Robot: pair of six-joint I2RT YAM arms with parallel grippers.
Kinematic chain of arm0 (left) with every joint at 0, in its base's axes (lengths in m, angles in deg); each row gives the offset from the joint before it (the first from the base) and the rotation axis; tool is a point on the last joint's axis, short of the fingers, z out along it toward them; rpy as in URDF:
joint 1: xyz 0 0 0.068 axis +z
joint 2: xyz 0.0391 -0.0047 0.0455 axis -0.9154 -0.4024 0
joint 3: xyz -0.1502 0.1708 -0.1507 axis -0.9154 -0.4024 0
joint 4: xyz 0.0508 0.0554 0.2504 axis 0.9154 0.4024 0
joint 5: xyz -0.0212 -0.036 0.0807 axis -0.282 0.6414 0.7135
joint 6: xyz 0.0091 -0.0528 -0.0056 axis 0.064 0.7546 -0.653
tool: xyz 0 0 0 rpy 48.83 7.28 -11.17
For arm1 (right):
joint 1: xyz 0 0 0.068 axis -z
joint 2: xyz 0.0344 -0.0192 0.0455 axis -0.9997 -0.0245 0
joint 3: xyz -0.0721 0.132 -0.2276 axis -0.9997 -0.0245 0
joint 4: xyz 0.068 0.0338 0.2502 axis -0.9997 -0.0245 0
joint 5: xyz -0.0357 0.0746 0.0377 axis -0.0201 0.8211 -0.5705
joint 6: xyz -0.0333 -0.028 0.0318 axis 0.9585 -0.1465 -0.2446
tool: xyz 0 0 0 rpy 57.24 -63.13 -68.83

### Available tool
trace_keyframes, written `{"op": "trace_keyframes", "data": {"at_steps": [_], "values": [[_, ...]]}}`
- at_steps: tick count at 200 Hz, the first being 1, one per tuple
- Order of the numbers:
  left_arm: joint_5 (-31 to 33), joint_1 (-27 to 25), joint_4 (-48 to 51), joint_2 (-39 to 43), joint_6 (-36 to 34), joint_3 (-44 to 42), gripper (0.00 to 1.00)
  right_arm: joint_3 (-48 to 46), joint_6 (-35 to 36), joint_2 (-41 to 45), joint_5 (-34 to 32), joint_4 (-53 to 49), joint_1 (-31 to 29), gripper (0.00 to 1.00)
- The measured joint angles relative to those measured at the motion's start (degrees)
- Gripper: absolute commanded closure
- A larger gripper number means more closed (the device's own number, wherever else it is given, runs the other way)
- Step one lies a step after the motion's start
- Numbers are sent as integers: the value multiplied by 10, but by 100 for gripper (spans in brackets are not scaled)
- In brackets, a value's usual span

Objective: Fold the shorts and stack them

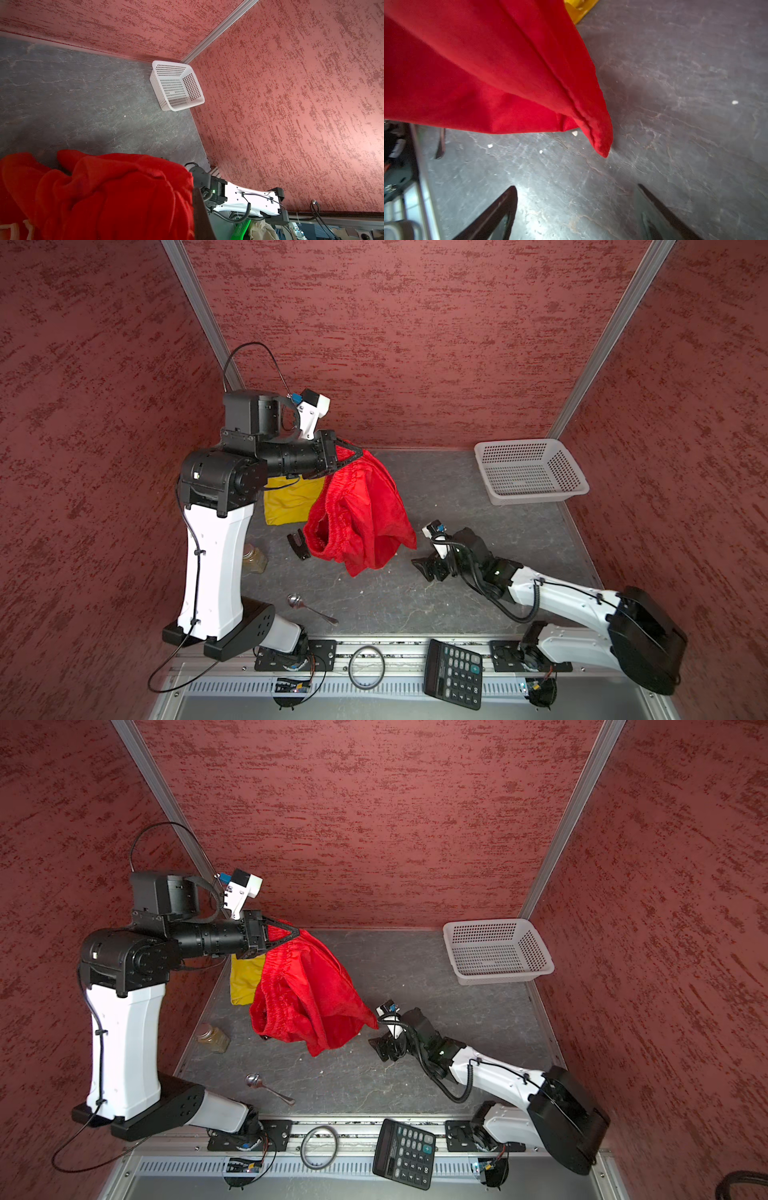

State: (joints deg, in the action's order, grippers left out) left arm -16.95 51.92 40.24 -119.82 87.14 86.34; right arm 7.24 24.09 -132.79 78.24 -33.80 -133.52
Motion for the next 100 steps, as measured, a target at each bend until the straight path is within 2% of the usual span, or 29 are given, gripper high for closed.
{"op": "trace_keyframes", "data": {"at_steps": [47,70,78,88,100], "values": [[-19,9,-5,2,7,-9,100,28,9,-97,6,94,45,11],[-23,10,-7,2,10,-13,100,84,13,-161,35,130,63,19],[-25,11,-9,2,12,-13,100,101,11,-180,50,141,67,32],[-28,12,-11,2,13,-14,100,117,8,-201,66,151,70,61],[-31,13,-18,2,13,-19,100,132,6,-218,82,152,73,86]]}}
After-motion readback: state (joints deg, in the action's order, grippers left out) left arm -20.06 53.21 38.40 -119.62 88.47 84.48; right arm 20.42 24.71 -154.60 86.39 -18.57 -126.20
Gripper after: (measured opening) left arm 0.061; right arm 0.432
